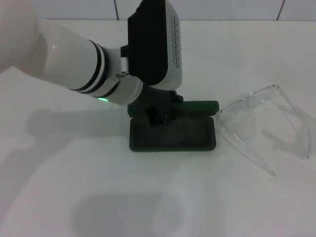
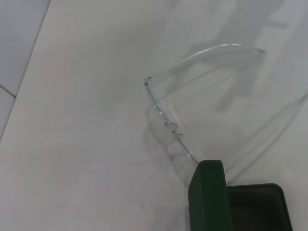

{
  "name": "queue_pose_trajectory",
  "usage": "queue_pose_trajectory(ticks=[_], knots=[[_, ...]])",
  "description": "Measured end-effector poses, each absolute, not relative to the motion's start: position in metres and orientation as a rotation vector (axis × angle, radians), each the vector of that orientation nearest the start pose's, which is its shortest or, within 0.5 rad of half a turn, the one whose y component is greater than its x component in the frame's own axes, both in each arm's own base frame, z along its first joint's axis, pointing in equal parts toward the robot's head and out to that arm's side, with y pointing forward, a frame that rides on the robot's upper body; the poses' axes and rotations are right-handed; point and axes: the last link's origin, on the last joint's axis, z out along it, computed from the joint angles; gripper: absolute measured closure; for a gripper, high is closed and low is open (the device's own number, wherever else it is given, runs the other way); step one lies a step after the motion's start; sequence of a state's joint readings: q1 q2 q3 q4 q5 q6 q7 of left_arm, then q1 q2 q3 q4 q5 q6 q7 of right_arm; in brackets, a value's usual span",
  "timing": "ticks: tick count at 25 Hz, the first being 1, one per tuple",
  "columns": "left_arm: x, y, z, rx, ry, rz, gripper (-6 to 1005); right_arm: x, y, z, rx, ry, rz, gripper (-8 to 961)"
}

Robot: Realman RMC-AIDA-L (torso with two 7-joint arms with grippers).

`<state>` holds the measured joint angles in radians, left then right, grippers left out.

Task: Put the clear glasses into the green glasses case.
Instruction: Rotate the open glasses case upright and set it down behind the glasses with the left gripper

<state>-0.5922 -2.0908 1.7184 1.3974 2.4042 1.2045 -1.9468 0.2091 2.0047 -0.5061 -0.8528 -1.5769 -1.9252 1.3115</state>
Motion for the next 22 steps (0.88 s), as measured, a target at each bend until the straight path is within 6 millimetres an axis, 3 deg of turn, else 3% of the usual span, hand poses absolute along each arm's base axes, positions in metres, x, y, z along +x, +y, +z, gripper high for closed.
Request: queue_pose_trajectory(ticks=[22], knots=[[-0.1067, 0.3435, -0.0659, -2.832, 0.312, 0.302, 752, 0.3021, 0.2401, 0.1242, -2.333, 0.368, 1.093, 78]])
